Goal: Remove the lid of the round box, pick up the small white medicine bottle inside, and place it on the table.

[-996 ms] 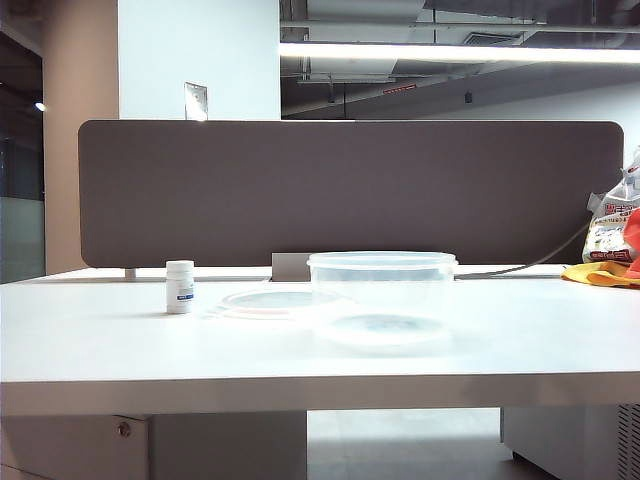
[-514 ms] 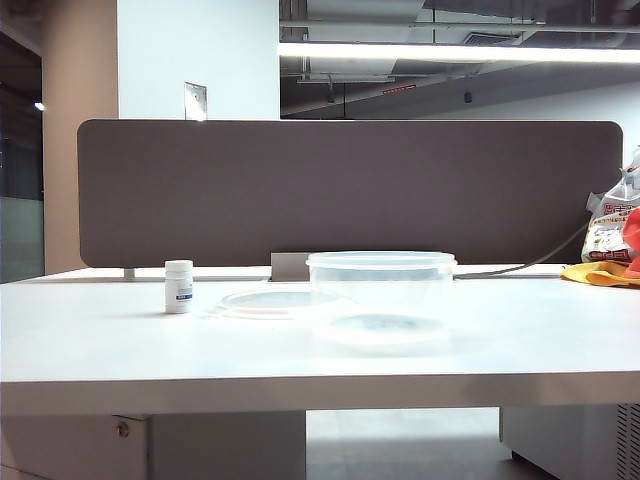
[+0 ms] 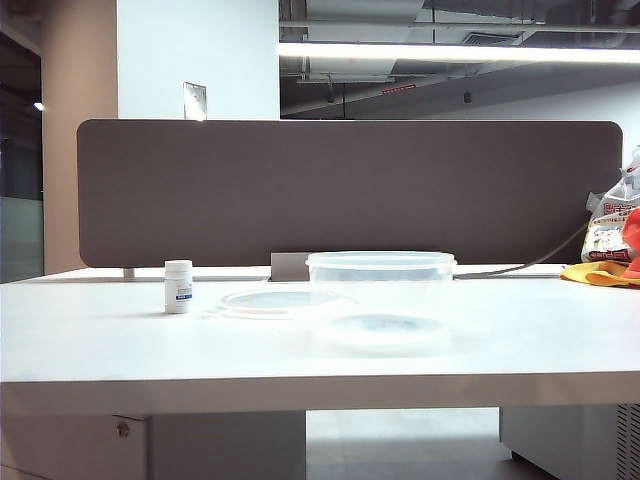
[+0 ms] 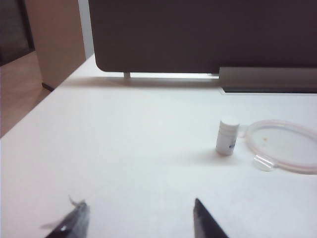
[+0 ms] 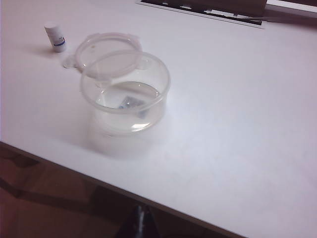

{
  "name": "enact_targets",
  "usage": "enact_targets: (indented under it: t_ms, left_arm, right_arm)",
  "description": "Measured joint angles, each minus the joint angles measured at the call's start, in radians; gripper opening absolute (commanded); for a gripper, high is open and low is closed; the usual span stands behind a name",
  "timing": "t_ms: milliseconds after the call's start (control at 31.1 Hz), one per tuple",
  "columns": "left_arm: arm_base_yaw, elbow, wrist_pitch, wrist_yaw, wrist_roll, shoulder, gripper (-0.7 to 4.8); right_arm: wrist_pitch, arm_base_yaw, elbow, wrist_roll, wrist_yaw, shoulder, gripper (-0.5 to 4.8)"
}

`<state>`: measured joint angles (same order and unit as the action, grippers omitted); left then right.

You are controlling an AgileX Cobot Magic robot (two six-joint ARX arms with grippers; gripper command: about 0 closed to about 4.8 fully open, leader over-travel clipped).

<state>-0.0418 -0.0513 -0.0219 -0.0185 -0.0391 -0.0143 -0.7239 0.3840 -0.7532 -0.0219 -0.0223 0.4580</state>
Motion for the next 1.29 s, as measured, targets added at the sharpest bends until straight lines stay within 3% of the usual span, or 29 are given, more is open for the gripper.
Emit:
enact_targets:
  t_ms: [996, 1060, 1189, 1285]
  left_arm:
    - [0.000, 0.044, 0.018, -0.002, 0.000, 0.011, 2.73]
    - [0.000, 0.044, 0.018, -0.002, 0.000, 0.011, 2.73]
    - [0.000, 0.044, 0.018, -0.004, 0.000, 0.011, 2.73]
    - [0.000, 0.044, 0.018, -0.005, 0.000, 0.011, 2.73]
  right_arm:
    - [0.000, 0.000, 0.000, 0.000, 0.000, -0.007, -0.06]
    - [0.011, -0.003, 0.002, 0.058, 0.008, -0.007, -0.05]
    - [0.188, -0.076, 0.064, 0.097, 0.042, -0.047, -0.05]
    - [0.407, -0.154, 0.172, 0.094, 0.047, -0.121, -0.05]
